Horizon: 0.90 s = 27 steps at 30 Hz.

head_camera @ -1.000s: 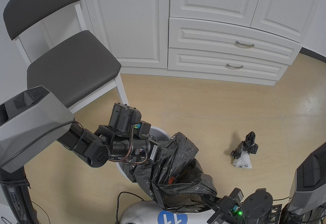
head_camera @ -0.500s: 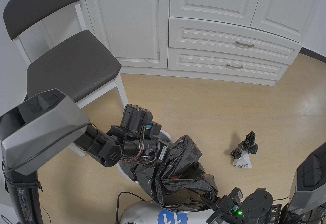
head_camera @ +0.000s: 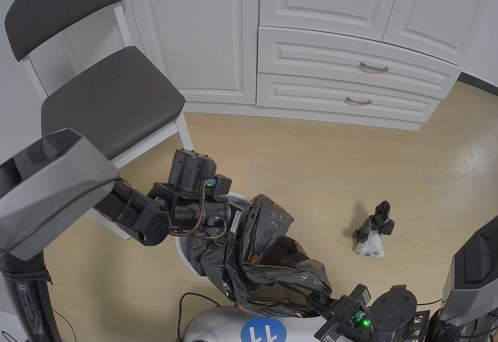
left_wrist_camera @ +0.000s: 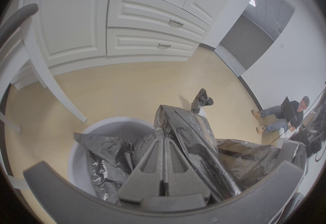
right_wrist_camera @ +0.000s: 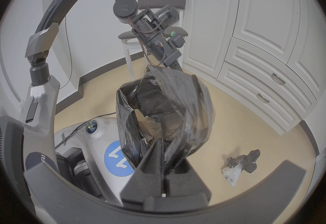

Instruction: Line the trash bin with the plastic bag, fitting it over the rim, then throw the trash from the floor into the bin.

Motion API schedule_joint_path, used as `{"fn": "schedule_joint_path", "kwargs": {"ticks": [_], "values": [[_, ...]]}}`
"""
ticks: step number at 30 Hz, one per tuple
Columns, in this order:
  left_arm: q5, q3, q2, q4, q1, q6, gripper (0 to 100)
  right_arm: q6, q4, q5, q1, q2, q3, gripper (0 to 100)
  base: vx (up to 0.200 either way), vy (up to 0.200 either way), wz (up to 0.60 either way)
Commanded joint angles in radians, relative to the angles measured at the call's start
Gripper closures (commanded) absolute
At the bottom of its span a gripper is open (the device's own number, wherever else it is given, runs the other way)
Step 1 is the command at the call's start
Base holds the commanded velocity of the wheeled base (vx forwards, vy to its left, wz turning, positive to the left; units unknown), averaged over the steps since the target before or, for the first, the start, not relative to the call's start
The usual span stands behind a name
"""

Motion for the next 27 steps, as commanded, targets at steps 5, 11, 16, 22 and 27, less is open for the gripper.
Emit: {"fn": "schedule_joint_path", "kwargs": {"ticks": [5,11,16,22,27], "values": [[-0.003,0.2,-0.247,-0.011,0.117,0.003,100,0.0,-0.018,0.0,-0.101,-0.012,-0.069,100,0.0,0.0,0.0],[-0.003,0.332,-0.348,-0.026,0.151,0.005,100,0.0,-0.018,0.0,-0.169,-0.032,-0.119,100,0.0,0.0,0.0],[0.003,0.507,-0.418,-0.143,0.168,0.0,100,0.029,-0.018,-0.009,-0.201,-0.026,-0.201,100,0.0,0.0,0.0],[0.0,0.674,-0.492,-0.232,0.185,0.0,100,0.023,-0.018,-0.04,-0.244,-0.106,-0.219,100,0.0,0.0,0.0],[0.006,0.776,-0.53,-0.235,0.13,0.0,100,0.005,-0.018,-0.038,-0.256,-0.146,-0.224,100,0.0,0.0,0.0]]}}
